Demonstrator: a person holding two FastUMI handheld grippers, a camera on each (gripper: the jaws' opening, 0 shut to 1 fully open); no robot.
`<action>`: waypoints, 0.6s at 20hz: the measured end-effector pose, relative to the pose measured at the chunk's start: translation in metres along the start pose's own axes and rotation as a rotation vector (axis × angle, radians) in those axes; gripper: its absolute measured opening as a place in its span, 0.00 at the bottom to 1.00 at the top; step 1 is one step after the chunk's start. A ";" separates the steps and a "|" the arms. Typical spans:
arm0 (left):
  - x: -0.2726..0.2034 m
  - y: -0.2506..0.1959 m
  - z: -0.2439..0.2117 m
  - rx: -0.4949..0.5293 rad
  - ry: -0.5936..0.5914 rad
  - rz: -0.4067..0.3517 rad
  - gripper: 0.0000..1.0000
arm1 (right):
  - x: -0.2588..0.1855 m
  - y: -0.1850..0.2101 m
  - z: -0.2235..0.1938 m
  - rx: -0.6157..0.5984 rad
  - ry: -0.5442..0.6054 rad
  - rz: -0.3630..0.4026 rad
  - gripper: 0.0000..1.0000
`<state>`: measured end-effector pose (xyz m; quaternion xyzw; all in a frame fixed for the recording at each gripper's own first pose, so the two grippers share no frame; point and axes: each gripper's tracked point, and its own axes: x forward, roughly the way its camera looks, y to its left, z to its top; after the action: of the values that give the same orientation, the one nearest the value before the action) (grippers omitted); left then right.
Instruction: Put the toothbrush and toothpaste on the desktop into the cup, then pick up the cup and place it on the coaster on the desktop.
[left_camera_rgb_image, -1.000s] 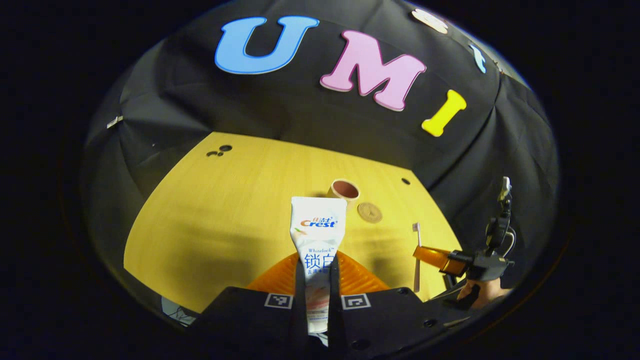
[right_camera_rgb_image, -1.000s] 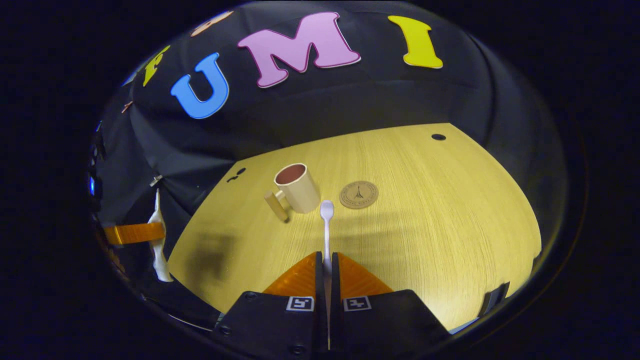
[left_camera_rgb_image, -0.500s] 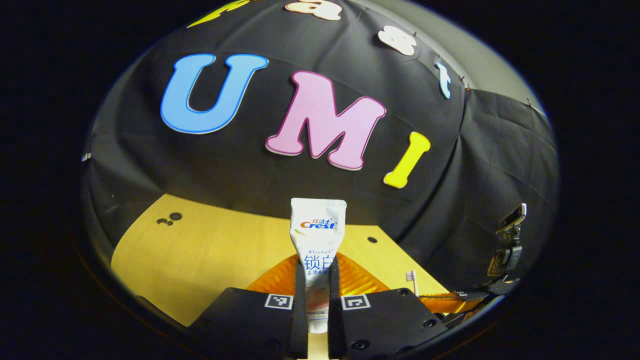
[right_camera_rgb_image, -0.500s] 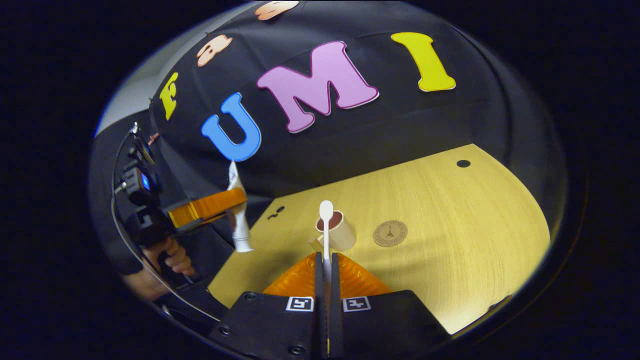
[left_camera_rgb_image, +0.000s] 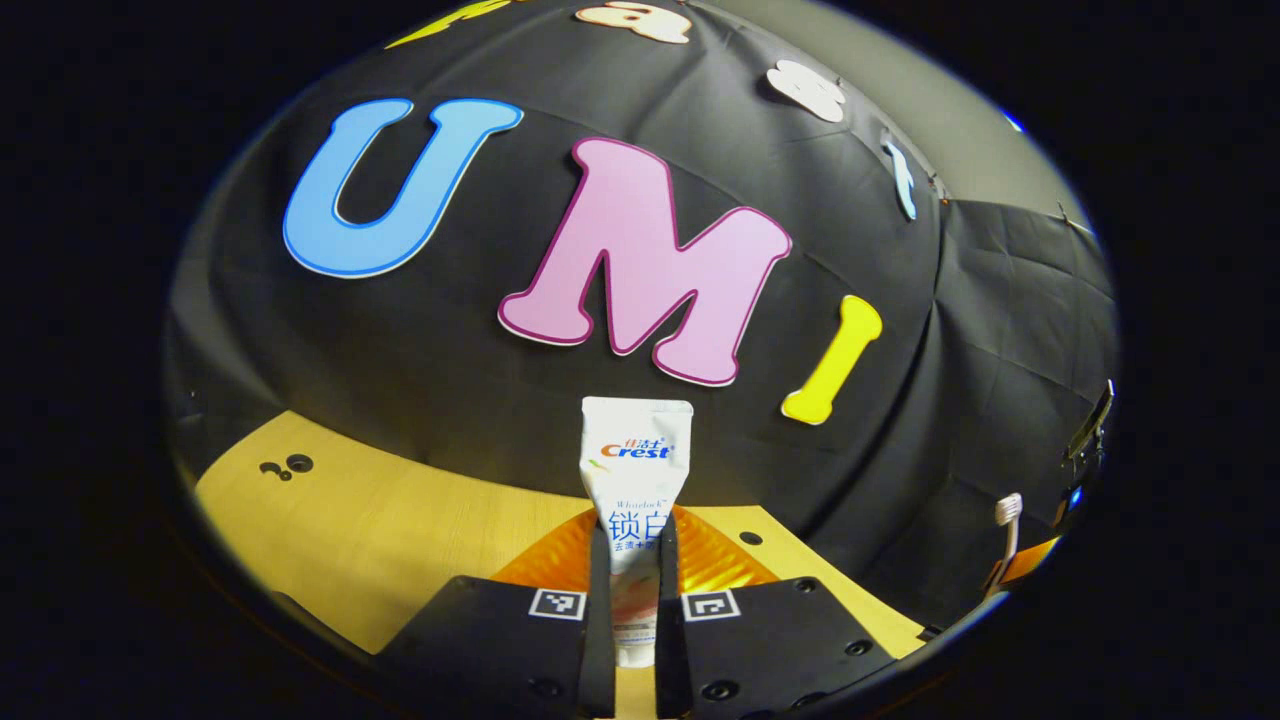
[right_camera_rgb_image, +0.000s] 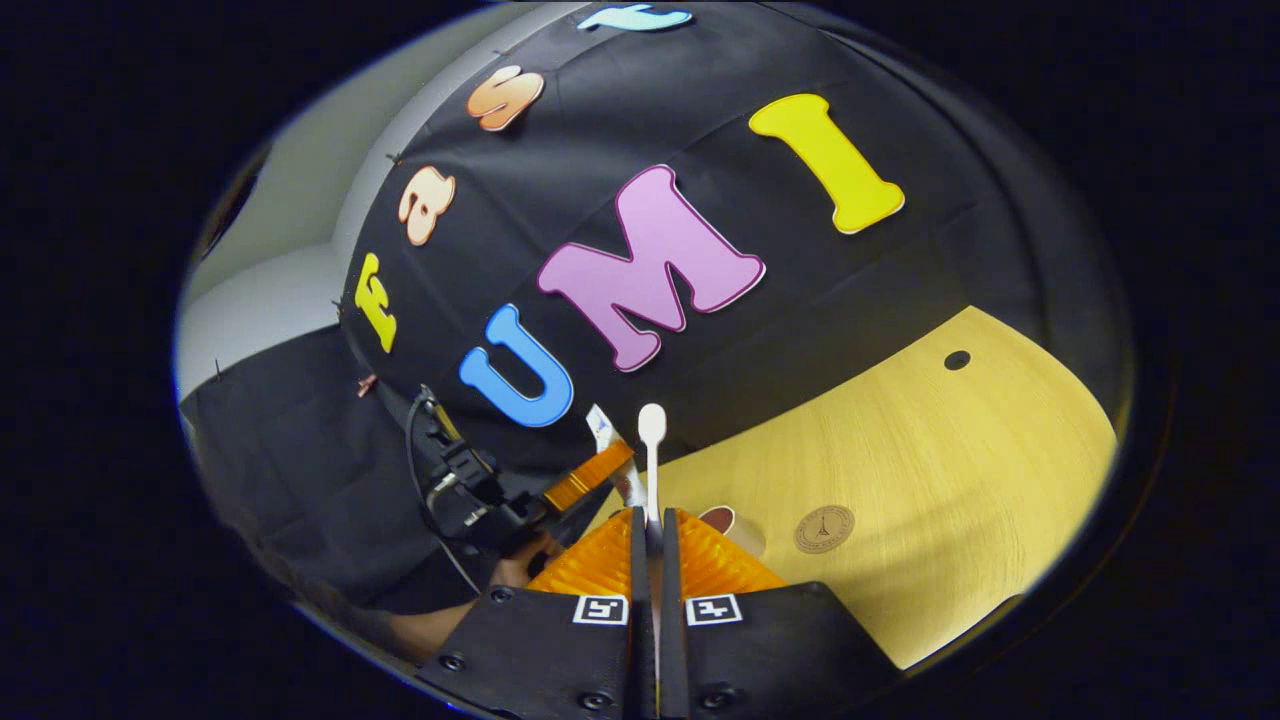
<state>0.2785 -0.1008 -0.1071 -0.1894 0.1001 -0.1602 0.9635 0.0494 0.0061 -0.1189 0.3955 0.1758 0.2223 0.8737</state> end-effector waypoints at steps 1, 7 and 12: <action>0.010 0.007 -0.008 -0.004 0.008 0.021 0.20 | -0.003 -0.001 0.005 0.023 -0.013 0.010 0.06; 0.045 0.035 -0.054 -0.001 0.077 0.093 0.20 | -0.019 -0.017 0.026 0.081 -0.067 0.015 0.06; 0.061 0.049 -0.087 0.014 0.128 0.140 0.20 | -0.025 -0.029 0.029 0.089 -0.069 -0.003 0.06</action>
<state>0.3260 -0.1074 -0.2137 -0.1648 0.1733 -0.1047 0.9653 0.0497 -0.0420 -0.1194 0.4410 0.1561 0.1992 0.8611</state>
